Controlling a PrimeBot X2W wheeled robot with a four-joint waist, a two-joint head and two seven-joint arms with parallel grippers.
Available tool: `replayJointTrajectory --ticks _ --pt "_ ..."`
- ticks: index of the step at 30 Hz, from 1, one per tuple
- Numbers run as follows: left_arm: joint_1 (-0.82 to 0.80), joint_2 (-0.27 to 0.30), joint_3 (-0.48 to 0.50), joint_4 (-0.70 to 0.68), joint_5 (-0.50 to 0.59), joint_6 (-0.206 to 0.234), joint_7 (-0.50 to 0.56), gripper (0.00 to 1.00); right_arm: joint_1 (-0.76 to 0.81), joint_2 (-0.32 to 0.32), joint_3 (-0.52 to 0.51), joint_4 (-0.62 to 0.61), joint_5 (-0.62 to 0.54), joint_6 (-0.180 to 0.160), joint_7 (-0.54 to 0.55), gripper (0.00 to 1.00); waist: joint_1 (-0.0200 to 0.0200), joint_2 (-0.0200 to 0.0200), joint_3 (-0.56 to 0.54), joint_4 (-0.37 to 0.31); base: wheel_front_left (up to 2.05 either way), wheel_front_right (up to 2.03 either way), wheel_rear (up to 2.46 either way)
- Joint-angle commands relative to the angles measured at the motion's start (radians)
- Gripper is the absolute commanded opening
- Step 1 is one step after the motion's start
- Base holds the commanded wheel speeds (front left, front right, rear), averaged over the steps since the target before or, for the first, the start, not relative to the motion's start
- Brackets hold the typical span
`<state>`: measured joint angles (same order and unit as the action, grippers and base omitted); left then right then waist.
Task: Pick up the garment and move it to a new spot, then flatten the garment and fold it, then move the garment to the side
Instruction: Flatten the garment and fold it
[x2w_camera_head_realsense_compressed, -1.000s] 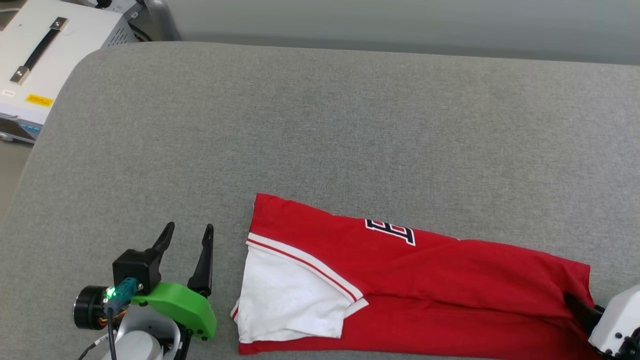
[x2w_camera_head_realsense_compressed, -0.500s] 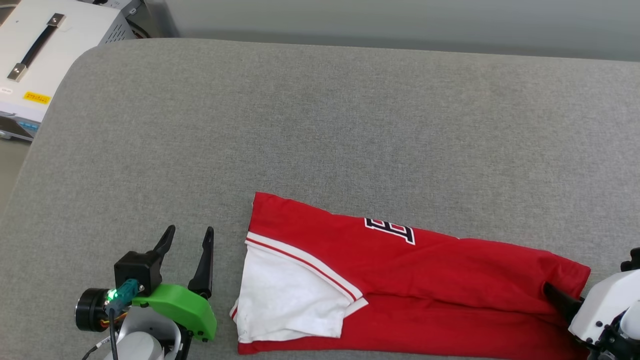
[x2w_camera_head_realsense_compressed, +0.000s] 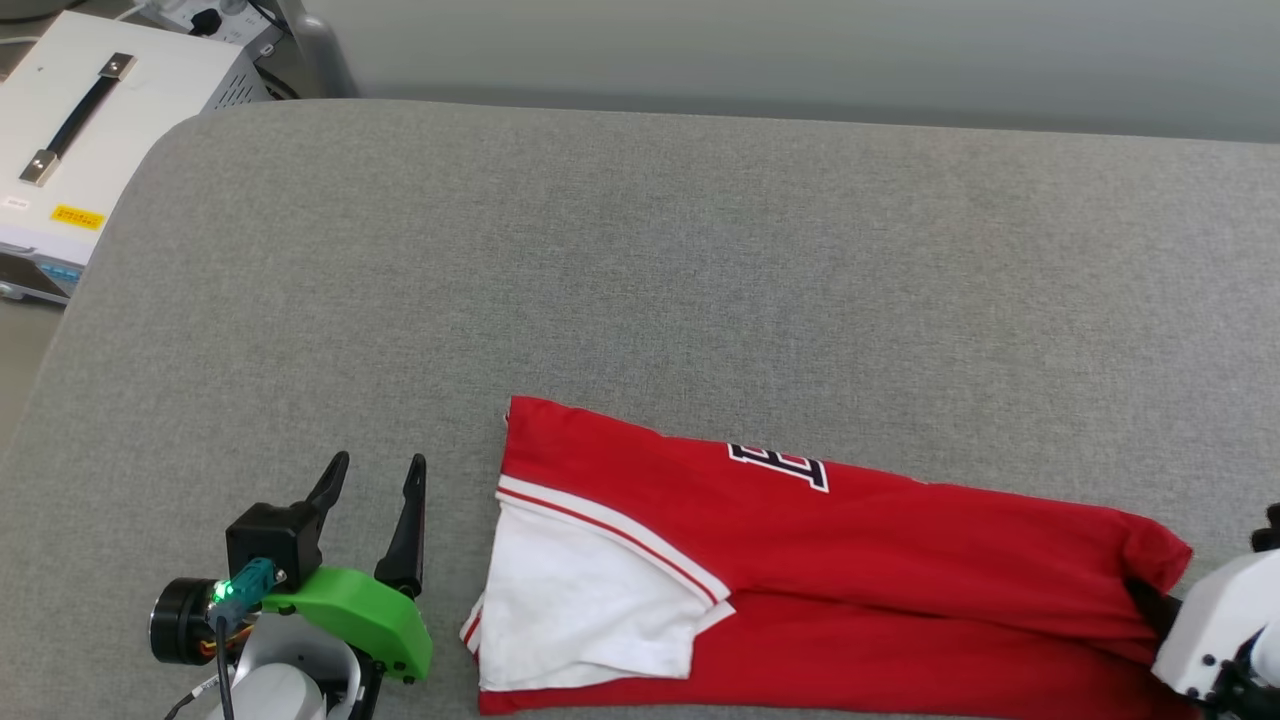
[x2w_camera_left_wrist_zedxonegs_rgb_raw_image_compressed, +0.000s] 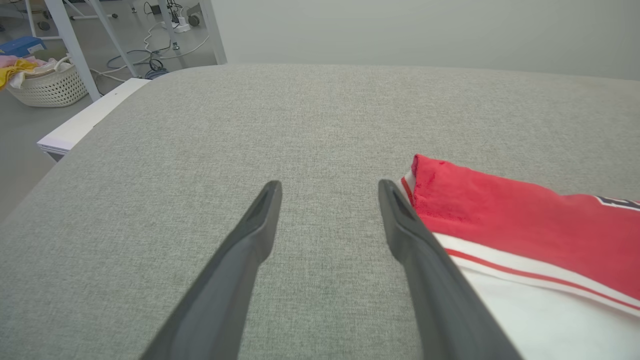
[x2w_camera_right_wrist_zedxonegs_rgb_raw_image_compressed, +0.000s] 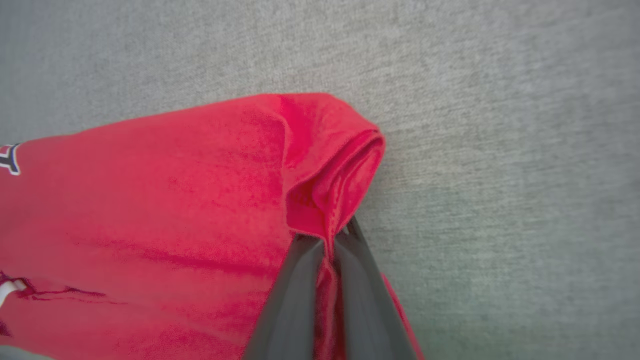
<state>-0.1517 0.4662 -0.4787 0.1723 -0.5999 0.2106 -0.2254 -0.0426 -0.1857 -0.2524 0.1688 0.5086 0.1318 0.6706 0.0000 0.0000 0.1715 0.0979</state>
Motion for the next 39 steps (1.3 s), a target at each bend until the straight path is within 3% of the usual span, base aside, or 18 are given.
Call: replayJointTrajectory --ticks 1,11,17,30,39 --pt "-0.01 -0.003 0.001 -0.002 -0.008 -0.001 -0.006 1.0 -0.003 -0.029 -0.015 0.017 -0.021 -0.001 -0.014 0.0 0.0 0.0 -0.003 -0.003 0.0 0.0 0.0" --pt "-0.014 -0.009 -0.007 0.0 -0.014 -0.001 -0.006 1.0 -0.052 -0.137 -0.113 0.086 -0.083 -0.001 -0.099 0.0 0.0 0.0 -0.011 -0.003 0.0 0.0 0.0" --pt "0.0 -0.029 -0.007 0.004 -0.036 -0.01 -0.011 1.0 -0.042 -0.133 -0.109 0.097 -0.063 -0.001 -0.103 0.0 0.0 0.0 -0.048 -0.002 0.0 0.0 0.0" --pt "0.036 -0.039 -0.017 0.01 -0.049 -0.014 -0.017 1.0 0.101 -0.063 -0.01 -0.105 -0.003 -0.001 -0.023 0.0 0.0 0.0 -0.136 0.011 0.0 0.0 0.0" --pt "0.046 -0.056 -0.031 0.02 -0.053 -0.02 -0.021 1.0 0.121 0.07 0.088 -0.292 0.017 -0.001 0.097 0.0 0.0 0.0 -0.155 0.037 0.0 0.0 0.0"
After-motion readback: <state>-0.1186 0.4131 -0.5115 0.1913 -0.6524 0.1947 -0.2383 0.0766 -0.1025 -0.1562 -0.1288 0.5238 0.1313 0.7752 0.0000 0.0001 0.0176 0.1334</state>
